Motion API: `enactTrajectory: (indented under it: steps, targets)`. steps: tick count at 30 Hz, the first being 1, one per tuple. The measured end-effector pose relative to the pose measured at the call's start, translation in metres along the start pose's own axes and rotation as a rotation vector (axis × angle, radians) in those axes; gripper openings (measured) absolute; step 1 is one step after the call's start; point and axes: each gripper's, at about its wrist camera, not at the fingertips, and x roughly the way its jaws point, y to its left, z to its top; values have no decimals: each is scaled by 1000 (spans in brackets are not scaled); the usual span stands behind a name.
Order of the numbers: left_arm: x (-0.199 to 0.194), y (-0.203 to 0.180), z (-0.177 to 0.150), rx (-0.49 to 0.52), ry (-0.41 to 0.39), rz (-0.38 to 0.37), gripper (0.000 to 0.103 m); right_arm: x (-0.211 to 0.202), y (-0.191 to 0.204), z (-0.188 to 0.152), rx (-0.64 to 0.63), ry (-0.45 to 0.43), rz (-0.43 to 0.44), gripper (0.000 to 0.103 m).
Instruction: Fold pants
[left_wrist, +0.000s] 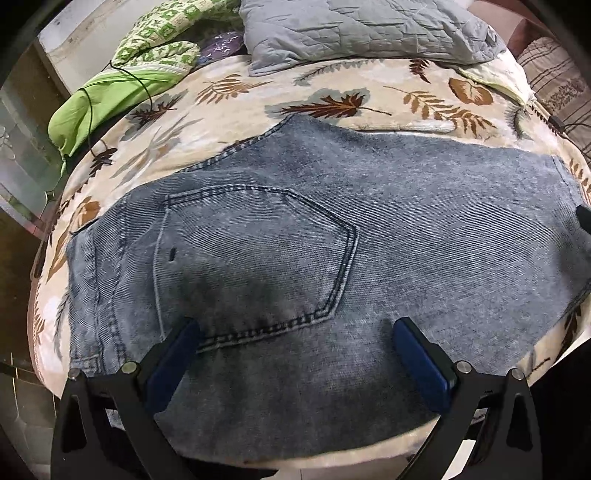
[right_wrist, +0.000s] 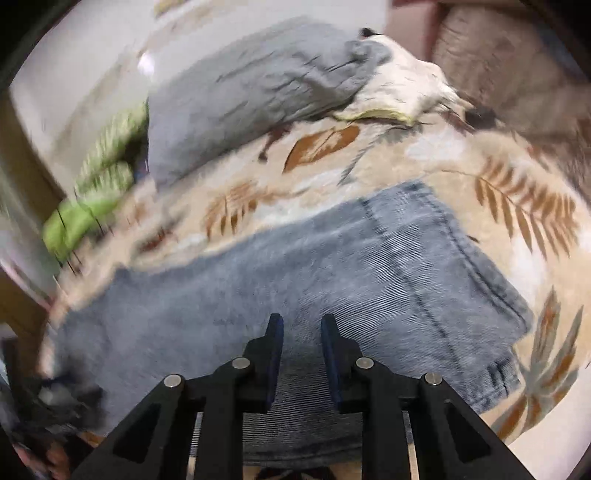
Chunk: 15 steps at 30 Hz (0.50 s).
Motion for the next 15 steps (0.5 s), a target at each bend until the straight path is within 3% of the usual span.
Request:
enactTrajectory:
  steps: [1,3,4,5,9,15]
  targets:
    - [-3,-1,-1,3,-1,2,103,-7,-10,3,42,-14,18,25]
    - [-9,-7,-1,21,-6,9,103,-22,-31,7,123,-53,44,37]
    - [-11,-12,-1,32,-8,11,103,-27,-41,8,153,-66,54,58]
    - [-13,-16,0,41,-10,11,103,-34,-52,8,198,-91,56,71]
    - [-20,-36,2,89,-24,8,103,-58,-89,6,303,-187,43,71]
    - [-20,-67,14,158,-26,-18,103,-51,-149,-3,510,-103,140,71]
